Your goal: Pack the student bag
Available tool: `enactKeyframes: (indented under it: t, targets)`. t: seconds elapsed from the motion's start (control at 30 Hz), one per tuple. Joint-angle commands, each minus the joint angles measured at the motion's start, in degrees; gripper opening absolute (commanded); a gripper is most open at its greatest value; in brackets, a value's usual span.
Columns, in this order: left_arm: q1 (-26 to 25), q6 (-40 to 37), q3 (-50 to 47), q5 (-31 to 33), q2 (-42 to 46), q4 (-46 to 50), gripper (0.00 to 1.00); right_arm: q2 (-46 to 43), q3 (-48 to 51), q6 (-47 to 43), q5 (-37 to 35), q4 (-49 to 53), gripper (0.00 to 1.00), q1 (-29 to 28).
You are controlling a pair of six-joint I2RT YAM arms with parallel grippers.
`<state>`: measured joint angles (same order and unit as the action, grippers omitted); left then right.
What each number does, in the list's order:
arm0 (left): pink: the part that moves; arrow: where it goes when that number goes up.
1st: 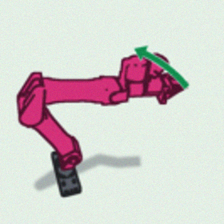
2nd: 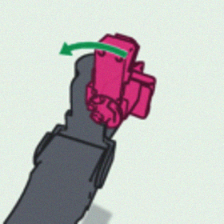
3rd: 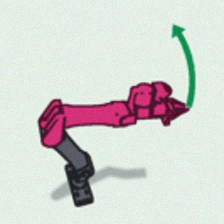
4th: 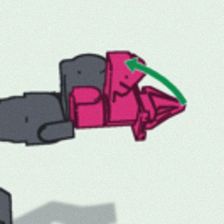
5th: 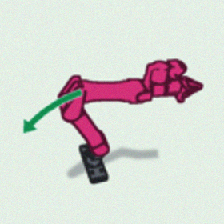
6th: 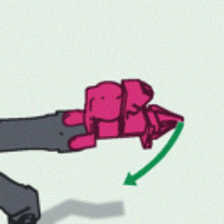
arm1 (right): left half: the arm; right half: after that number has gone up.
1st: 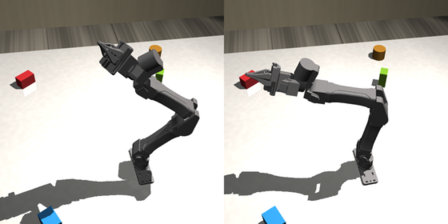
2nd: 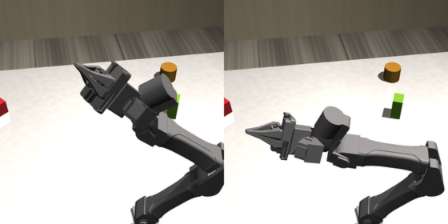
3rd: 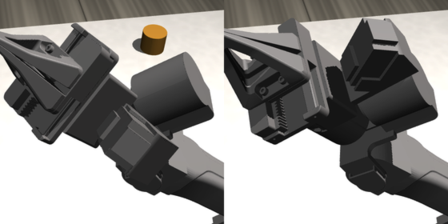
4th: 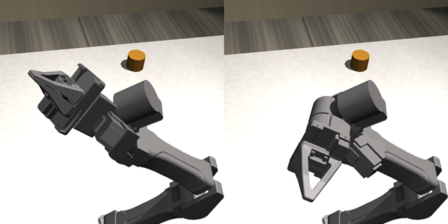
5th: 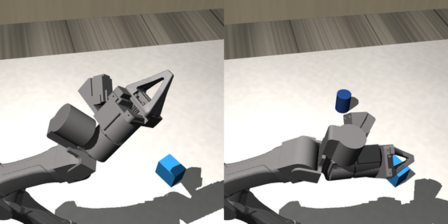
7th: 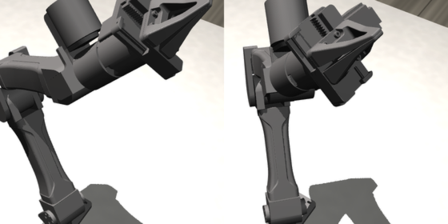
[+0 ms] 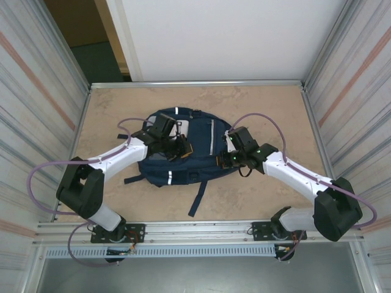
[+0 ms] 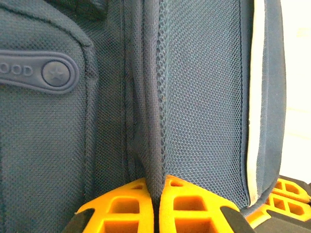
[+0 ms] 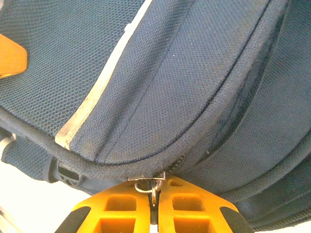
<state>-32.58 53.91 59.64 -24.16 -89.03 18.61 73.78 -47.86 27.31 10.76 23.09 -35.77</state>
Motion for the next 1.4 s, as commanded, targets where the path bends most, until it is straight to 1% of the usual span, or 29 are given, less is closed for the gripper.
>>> enactKeyframes:
  t: [0.0,0.07,0.13,0.17,0.2,0.27,0.3,0.37,0.47,0.53,0.63,0.73,0.8,0.9,0.97,1.03,1.07,1.17,1.23,1.27,1.33,1.37]
  targets:
    - [2.76,-4.71,3.44,2.89,-1.30,0.15,0.00,-1.99,0.92,-1.02,-1.33,-0.27,0.00,-2.27]
    - [4.77,-9.45,8.71,-1.79,-5.84,2.21,0.00,-1.36,1.16,0.76,-4.78,-1.91,0.00,-5.35]
    - [6.46,-12.33,15.47,-3.59,-11.04,7.15,0.01,-0.03,0.94,1.71,-6.56,-4.33,0.00,-8.31]
    - [7.13,-13.38,17.60,-4.52,-12.80,7.91,0.03,0.59,0.89,2.42,-7.42,-5.47,0.00,-9.45]
    - [7.79,-13.23,19.36,-5.35,-14.19,8.48,0.08,1.85,0.52,3.27,-8.27,-6.74,0.00,-10.64]
    - [9.02,-11.58,20.22,-6.39,-14.75,8.82,0.25,4.14,-1.01,3.92,-8.72,-7.97,0.00,-12.28]
    - [9.49,-10.48,19.67,-6.27,-13.82,9.27,0.29,5.88,-2.32,4.51,-9.01,-8.06,0.00,-13.00]
    - [9.81,-9.54,17.22,-4.59,-10.19,9.96,0.34,8.44,-5.04,5.03,-8.65,-7.54,0.00,-14.31]
    - [9.29,-8.07,10.50,-0.07,-2.50,10.99,0.41,11.15,-8.28,4.71,-8.65,-6.55,0.00,-16.80]
    - [8.45,-5.70,4.85,0.75,2.15,9.58,0.42,11.92,-9.24,3.58,-9.06,-6.53,0.00,-18.63]
    - [6.60,-1.52,-2.47,-0.55,6.61,5.16,0.43,12.26,-9.60,1.83,-10.19,-6.06,0.00,-20.19]
    - [4.14,-0.08,-4.78,1.89,9.54,4.60,0.44,12.40,-9.41,1.30,-8.34,-6.46,0.00,-20.48]
    - [2.81,1.97,-6.44,3.66,10.76,2.24,0.46,12.82,-9.09,0.60,-7.76,-7.70,0.00,-21.85]
    - [2.02,5.14,-7.73,3.20,9.48,-1.82,0.46,13.74,-9.78,-0.69,-9.33,-9.31,0.00,-24.63]
    - [0.98,6.80,-7.93,3.50,7.55,-3.08,0.45,14.31,-10.54,-1.13,-11.78,-9.87,0.00,-26.32]
    - [0.17,8.62,-8.66,3.37,5.83,-4.93,0.41,15.04,-11.25,-1.47,-13.65,-10.50,0.00,-27.28]
    - [0.28,9.26,-9.05,3.18,5.14,-5.73,0.37,15.77,-11.62,-1.71,-14.01,-10.70,0.00,-27.58]
    - [0.90,9.86,-9.29,5.29,5.70,-4.50,0.17,17.51,-12.36,-1.75,-14.69,-10.27,0.00,-27.63]
    - [1.43,7.79,-8.42,6.85,6.60,-2.09,0.06,17.84,-12.26,-1.93,-14.28,-9.67,0.00,-26.98]
    - [2.14,6.10,-7.26,6.93,6.72,-0.06,0.02,17.76,-12.18,-1.85,-12.76,-8.94,0.00,-26.13]
    - [3.95,1.14,-4.89,5.50,6.10,2.99,0.00,16.89,-12.11,-2.25,-9.33,-7.34,0.00,-24.70]
    - [5.06,-1.24,-3.65,3.71,5.35,4.94,0.00,16.18,-12.17,-2.82,-7.73,-6.22,0.00,-24.18]
